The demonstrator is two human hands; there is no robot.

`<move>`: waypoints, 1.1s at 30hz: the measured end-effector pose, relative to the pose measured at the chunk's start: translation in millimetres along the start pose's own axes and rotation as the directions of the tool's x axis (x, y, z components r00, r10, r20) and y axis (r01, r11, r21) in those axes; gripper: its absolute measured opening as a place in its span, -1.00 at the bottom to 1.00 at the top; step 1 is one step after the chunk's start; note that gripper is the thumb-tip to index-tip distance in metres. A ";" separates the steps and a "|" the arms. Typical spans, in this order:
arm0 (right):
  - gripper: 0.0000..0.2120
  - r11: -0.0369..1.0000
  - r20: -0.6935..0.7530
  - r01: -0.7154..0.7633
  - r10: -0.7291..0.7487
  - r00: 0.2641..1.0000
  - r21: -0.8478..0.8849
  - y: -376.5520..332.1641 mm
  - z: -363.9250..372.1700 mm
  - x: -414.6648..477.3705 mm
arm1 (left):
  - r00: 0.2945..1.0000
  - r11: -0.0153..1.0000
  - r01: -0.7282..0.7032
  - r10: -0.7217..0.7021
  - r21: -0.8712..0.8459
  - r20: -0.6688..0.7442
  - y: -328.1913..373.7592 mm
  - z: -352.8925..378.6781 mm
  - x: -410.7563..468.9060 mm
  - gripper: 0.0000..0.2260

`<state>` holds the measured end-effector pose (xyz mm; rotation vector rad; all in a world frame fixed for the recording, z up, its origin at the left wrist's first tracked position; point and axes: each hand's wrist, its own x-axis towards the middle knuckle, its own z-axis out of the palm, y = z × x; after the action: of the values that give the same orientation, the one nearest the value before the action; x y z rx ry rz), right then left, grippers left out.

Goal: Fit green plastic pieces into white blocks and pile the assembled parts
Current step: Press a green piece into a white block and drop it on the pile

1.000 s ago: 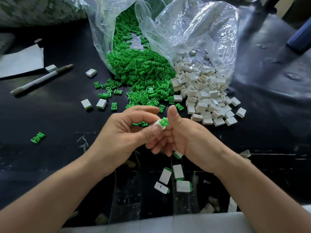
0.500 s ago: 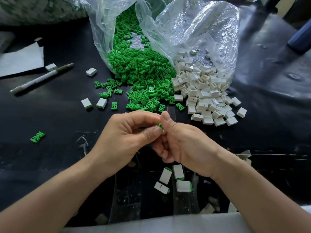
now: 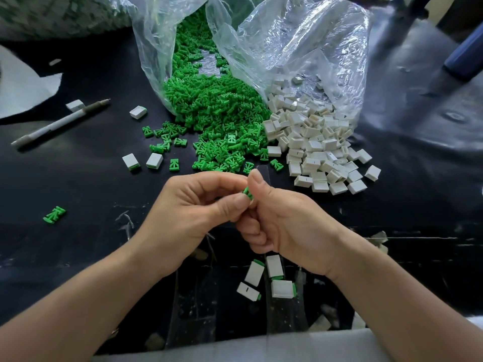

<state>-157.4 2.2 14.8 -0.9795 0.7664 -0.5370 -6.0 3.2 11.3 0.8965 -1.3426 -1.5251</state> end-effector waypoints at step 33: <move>-0.61 0.988 -0.107 0.061 -0.076 0.991 -0.142 -0.9 -0.1 -1.4 | 0.999 0.999 0.040 -0.040 0.006 0.029 4.3 -3.7 -1.3 -0.79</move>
<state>-158.4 2.8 16.0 -1.1141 0.8815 -0.6088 -1.5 3.1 15.0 0.9123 -1.3575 -1.5715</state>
